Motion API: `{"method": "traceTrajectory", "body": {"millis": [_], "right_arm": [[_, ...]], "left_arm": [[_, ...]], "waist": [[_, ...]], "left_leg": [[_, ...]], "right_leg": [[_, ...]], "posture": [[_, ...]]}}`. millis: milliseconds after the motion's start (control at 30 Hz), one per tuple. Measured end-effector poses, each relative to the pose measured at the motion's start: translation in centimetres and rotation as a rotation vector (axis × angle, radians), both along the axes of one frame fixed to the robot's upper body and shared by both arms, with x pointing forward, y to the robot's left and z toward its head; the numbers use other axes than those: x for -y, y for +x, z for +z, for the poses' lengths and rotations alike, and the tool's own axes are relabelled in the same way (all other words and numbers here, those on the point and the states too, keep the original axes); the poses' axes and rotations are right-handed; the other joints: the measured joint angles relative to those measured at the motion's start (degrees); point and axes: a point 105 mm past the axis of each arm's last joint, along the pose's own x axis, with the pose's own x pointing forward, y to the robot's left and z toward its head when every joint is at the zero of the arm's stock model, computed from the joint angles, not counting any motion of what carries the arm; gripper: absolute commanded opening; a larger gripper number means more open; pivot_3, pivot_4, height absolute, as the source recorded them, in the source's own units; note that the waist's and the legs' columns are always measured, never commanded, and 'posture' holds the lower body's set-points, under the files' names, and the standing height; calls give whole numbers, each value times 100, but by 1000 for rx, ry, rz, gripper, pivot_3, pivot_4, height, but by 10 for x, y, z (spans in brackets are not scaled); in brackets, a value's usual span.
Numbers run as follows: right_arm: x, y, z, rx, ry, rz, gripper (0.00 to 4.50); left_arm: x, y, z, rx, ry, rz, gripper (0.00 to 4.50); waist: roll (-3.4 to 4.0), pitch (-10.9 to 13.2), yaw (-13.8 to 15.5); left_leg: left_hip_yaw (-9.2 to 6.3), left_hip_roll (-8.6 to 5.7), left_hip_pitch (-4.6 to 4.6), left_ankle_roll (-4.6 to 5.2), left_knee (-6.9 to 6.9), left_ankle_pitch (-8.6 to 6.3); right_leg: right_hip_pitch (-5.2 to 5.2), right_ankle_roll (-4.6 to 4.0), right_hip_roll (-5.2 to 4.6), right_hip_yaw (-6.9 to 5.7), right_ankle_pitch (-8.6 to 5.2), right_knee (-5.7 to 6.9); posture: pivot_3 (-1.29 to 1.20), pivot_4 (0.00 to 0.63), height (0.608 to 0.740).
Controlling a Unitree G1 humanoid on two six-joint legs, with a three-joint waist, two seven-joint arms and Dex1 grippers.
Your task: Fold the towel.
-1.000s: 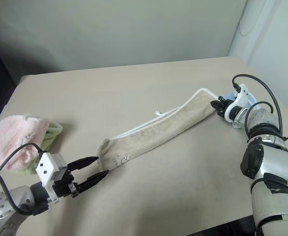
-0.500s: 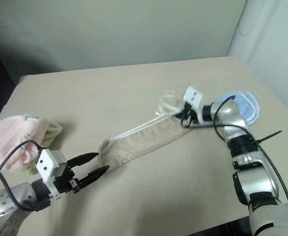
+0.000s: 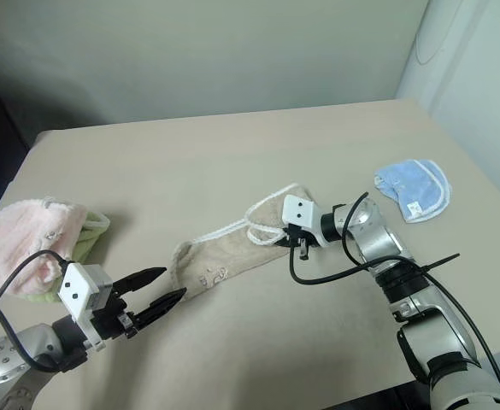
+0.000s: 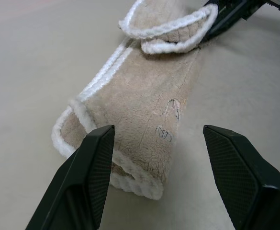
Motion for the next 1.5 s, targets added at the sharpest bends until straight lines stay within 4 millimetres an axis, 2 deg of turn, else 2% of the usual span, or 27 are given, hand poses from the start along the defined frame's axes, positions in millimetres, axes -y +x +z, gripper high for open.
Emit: {"method": "traceTrajectory", "body": {"millis": [100, 267, 367, 500, 533, 567, 667, 800, 833, 1033, 1167, 1333, 1433, 1500], "right_arm": [[0, -2, 2, -26, 33, 3, 2602], [10, -17, 31, -80, 193, 54, 2602], [26, -10, 47, -118, 288, -2, 1986], [42, 30, 56, -122, 382, -196, 603], [41, 35, 53, -120, 389, -215, 211], [39, 39, 47, -123, 392, -230, 17], [26, 49, 17, -122, 353, -257, 17], [18, 50, -29, -135, 244, -276, 0], [17, 51, -30, -113, 240, -270, 0], [18, 53, -33, -116, 278, -281, 0], [12, 50, -18, -132, 371, -242, 0], [11, 53, 26, -82, 525, -217, 0], [12, 54, 52, -50, 604, -206, 0], [11, 53, 62, -36, 628, -193, 0]], "left_arm": [[0, 0, 0, 1, -6, 1, 3196], [-1, -2, 3, 2, -105, 35, 3196], [-12, -3, 11, 16, -232, 117, 3196], [-23, -2, 18, -1, -454, 229, 3196], [-25, -2, 18, -14, -503, 248, 3196], [-26, -3, 18, -28, -547, 259, 3196], [-24, -5, 15, -77, -698, 289, 3196], [-18, -14, 5, -153, -872, 340, 4144], [-15, -16, 1, -179, -901, 350, 4463], [2, -26, -18, -315, -958, 415, 4463], [14, -23, -33, -419, -1014, 484, 4463], [24, -10, -46, -521, -1078, 530, 4463], [27, 0, -45, -542, -1056, 526, 4463], [28, 5, -45, -553, -1065, 524, 4463]], "waist": [[0, 0, 3], [0, 0, 21], [-2, -1, 22], [-4, -3, 21], [-5, -3, 17], [-4, -3, 18], [-3, -2, 15], [0, 0, 23], [1, 0, 27], [0, 0, 38], [9, 6, 54], [13, 8, 58], [23, 8, 81], [25, 7, 122]], "left_leg": [[0, 0, 0, -1, 0, 1], [0, -2, 1, -5, 5, 3], [1, -2, 6, -6, 9, 3], [3, -2, 21, -5, 15, 3], [2, -2, 25, -5, 12, 3], [2, -2, 25, -5, 11, 3], [2, -3, 25, -5, 0, 3], [3, -5, 23, -6, -5, 3], [3, -7, 24, -6, -4, 3], [0, -6, 94, 6, -6, -6], [3, -6, 92, 0, -6, -6], [3, -5, 92, -8, -24, -2], [0, -6, 98, -12, -29, 1], [-3, -7, 107, -13, -28, 2]], "right_leg": [[0, 1, 0, 0, -1, 0], [11, 10, 0, 2, -6, -6], [19, 11, 0, 3, -7, -7], [25, 11, 0, 5, -6, 5], [27, 11, 0, 5, -6, 5], [26, 11, 0, 6, -7, 6], [20, 11, 0, 6, -7, 4], [21, 11, -2, 6, -7, -1], [22, 12, -4, 6, -7, -1], [107, 9, -3, 7, -9, -27], [109, 9, -3, 6, -9, -36], [105, 8, -2, 5, -9, -44], [109, 7, -2, 4, -9, -43], [119, 7, -2, 4, -9, -43]], "posture": [[0, 150, 740], [0, 150, 740], [0, 150, 740], [0, 150, 740], [0, 150, 740], [0, 150, 740], [0, 150, 740], [0, 150, 740], [0, 150, 740], [0, 150, 740], [0, 150, 740], [0, 150, 740], [0, 150, 740], [0, 150, 740]]}}
